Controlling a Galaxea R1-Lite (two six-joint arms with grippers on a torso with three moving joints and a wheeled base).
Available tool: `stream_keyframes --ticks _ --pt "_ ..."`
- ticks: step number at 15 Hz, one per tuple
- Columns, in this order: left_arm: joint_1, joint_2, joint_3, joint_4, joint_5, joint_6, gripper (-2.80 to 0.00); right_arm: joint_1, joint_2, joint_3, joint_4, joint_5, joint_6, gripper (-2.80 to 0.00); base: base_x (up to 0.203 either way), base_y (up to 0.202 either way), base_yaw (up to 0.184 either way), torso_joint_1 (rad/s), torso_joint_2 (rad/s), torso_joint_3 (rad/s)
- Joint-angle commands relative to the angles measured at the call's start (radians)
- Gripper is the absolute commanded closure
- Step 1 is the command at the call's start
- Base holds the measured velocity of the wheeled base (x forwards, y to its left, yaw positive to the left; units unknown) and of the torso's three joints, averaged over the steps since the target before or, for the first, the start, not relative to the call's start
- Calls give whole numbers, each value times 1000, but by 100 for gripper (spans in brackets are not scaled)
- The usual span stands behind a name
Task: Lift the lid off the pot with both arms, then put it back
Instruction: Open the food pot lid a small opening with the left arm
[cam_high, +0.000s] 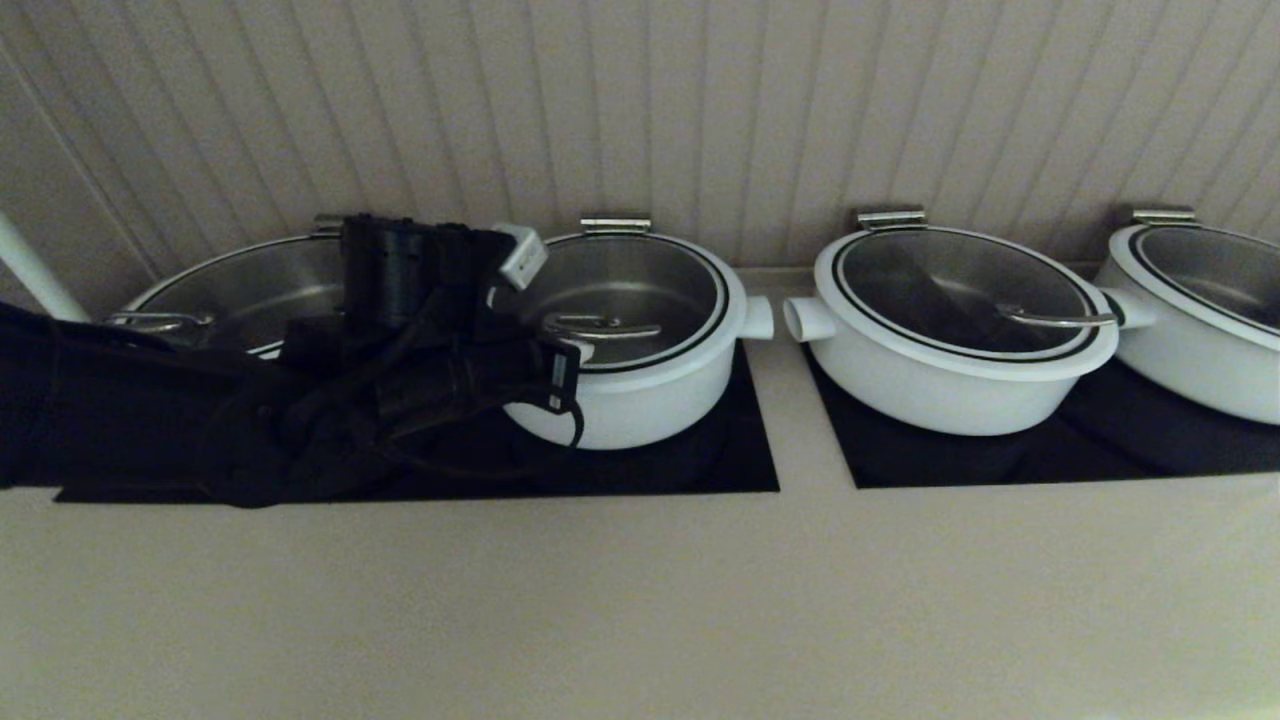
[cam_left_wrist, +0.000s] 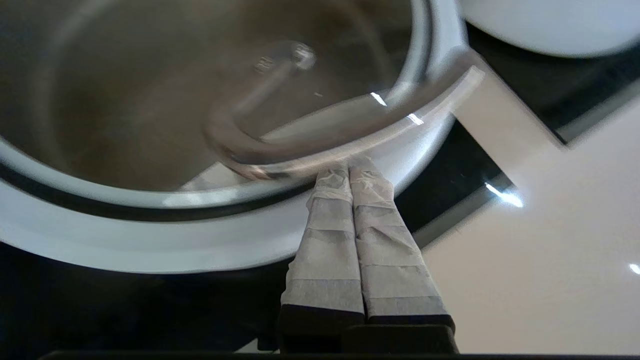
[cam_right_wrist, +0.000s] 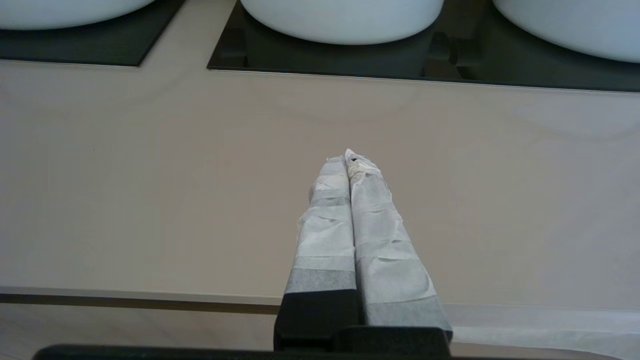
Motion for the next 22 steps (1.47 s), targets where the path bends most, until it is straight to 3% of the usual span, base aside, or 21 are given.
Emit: stream_keyframes --ticks 1,8,22 --pt "0 32 -32 -3 35 -4 0 1 2 0 0 0 -1 0 0 0 0 0 0 0" --pt "1 47 -45 -3 55 -7 0 -1 2 0 0 0 1 0 0 0 0 0 0 0" --pt "3 73 -235 10 55 -5 0 1 2 0 0 11 1 0 0 0 0 0 0 0"
